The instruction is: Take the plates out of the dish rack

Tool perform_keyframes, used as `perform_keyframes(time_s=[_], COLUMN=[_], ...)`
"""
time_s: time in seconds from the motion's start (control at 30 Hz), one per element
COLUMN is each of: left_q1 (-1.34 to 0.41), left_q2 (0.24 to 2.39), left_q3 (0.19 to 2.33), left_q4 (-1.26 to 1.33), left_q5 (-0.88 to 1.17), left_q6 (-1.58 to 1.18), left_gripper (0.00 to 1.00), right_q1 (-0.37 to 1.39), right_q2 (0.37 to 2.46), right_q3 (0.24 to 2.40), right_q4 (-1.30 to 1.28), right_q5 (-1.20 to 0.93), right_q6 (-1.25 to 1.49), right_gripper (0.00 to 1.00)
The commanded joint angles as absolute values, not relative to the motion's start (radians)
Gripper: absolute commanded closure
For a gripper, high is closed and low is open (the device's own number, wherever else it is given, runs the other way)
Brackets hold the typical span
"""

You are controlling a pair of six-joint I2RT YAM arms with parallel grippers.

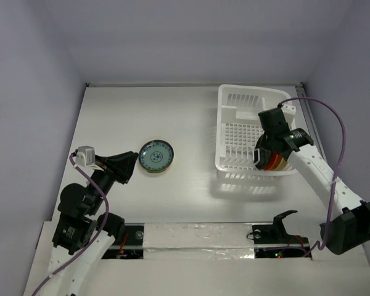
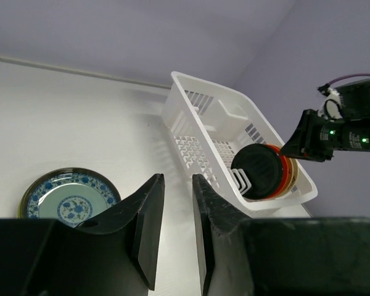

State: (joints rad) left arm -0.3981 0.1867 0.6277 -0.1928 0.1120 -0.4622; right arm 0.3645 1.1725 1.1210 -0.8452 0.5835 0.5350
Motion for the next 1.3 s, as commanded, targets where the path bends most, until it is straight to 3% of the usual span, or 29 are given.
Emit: perform_keyframes(time_s=[0.0, 0.23, 0.4, 0.57, 0.8, 1.27], left_q1=[-0.413, -0.433, -0.442, -0.451, -0.451, -0.451], left_q2=[0.167, 0.15, 0.138, 0.138, 0.138, 0.144], left_q3=[0.624, 0.626, 0.627, 0.626, 0.627, 0.626], left_q4=[-0.161, -0.164, -0.169, -0.169, -0.167, -0.169], left_q5=[0.101, 0.094, 0.084, 0.089, 0.089, 0.084], left_q6=[-0.466, -0.466, -0.466, -0.466, -0.466, -0.466], left_gripper=[0.77, 0.77, 0.77, 0.76, 0.76, 0.76], right_q1=[0.336, 0.267, 0.267, 0.267, 0.276, 0.44], right_q2=[1.222, 1.29, 1.357, 1.379, 1.358, 1.5], right_q3=[1.172, 1.187, 1.196, 1.236, 1.348, 1.523], right_q4=[-0.903, -0.919, -0.925, -0.966, -1.064, -1.173], right_q5=[0.563, 0.529, 0.511, 0.564, 0.592, 0.827], right_q6=[0.502, 0.476, 0.456, 0.449, 0.407, 0.454], right_gripper=[0.66, 0.63, 0.65, 0.87, 1.0, 1.0])
